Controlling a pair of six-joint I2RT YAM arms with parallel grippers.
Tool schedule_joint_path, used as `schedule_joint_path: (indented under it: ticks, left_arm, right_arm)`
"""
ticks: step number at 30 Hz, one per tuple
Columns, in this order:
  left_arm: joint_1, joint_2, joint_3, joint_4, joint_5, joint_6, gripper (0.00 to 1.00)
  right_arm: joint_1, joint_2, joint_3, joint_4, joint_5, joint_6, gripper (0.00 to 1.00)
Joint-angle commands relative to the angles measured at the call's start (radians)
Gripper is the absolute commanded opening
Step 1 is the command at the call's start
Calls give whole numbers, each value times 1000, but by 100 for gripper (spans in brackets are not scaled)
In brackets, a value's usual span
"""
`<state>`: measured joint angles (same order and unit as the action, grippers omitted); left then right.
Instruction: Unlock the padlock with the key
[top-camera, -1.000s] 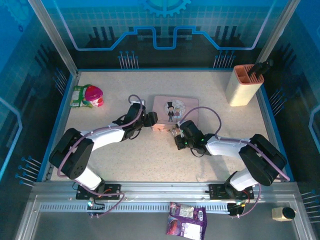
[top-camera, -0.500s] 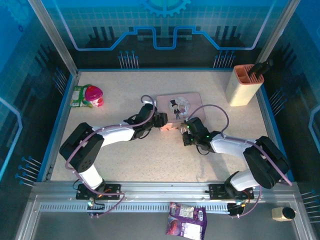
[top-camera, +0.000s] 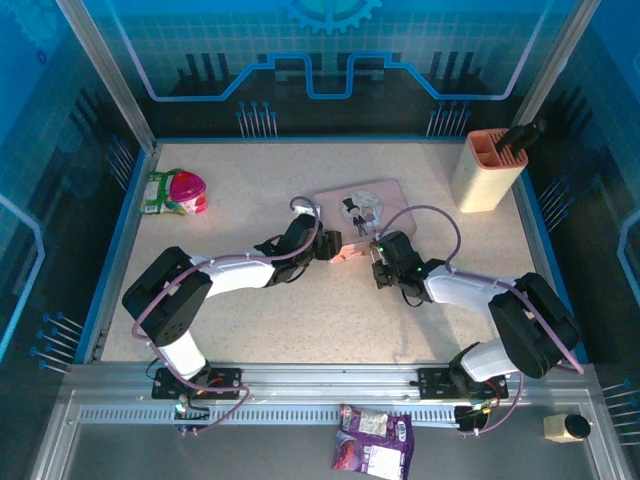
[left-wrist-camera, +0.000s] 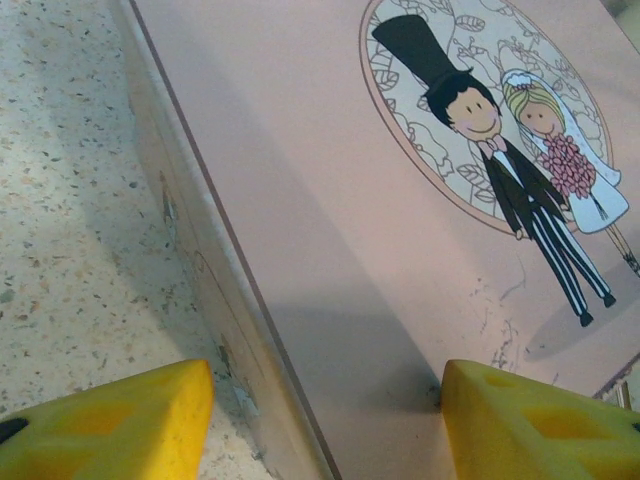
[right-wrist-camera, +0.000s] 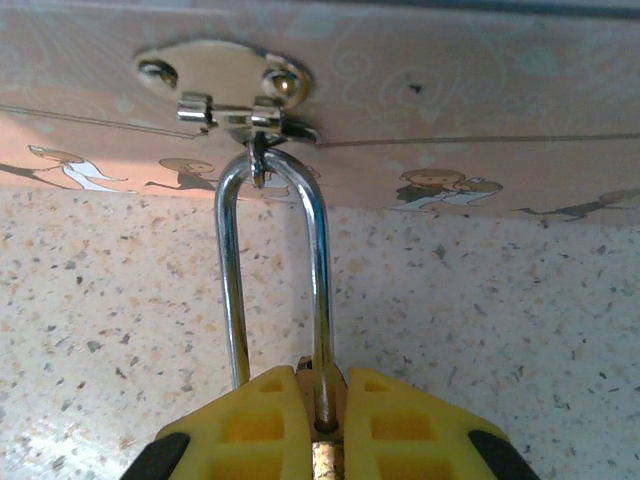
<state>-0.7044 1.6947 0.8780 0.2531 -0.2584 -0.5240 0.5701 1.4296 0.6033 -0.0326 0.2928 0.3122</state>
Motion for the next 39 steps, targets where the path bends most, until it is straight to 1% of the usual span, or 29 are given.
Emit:
schedule_joint_path:
  ticks: [1, 7, 11, 16, 20, 24, 27, 32, 35, 37, 39]
  left_arm:
    - [-25, 18, -35, -36, -13, 3, 62]
    - [-46, 26, -42, -12, -2, -20, 62]
    - [-77, 41, -43, 21, -8, -23, 61]
    - [-89, 51, -54, 46, -3, -44, 61]
    - [-94, 53, -56, 57, 0, -48, 61]
    - [-101, 66, -46, 67, 13, -50, 61]
    - [-107, 74, -37, 77, 16, -53, 61]
    - [-107, -1, -52, 83, 4, -59, 62]
    - [-98, -49, -51, 74, -11, -49, 64]
    - [-82, -58, -34, 50, -12, -35, 68]
    - [-57, -53, -12, 18, -22, -24, 70]
  right_arm:
    - [-27, -10, 1, 177, 41, -3, 1]
    - [-35, 20, -15, 312, -15, 116, 0]
    - [-35, 50, -45, 435, 1, 209, 0]
    - [-48, 78, -70, 527, 6, 300, 0]
    - [-55, 90, -44, 511, -3, 331, 0]
    - [-90, 132, -42, 549, -75, 426, 0]
    - [-91, 156, -28, 554, -78, 445, 0]
    - [-100, 160, -41, 566, -91, 490, 0]
    - [-126, 181, -56, 601, -149, 543, 0]
    - [-144, 197, -56, 612, -193, 571, 0]
    - [-153, 197, -53, 614, -211, 585, 0]
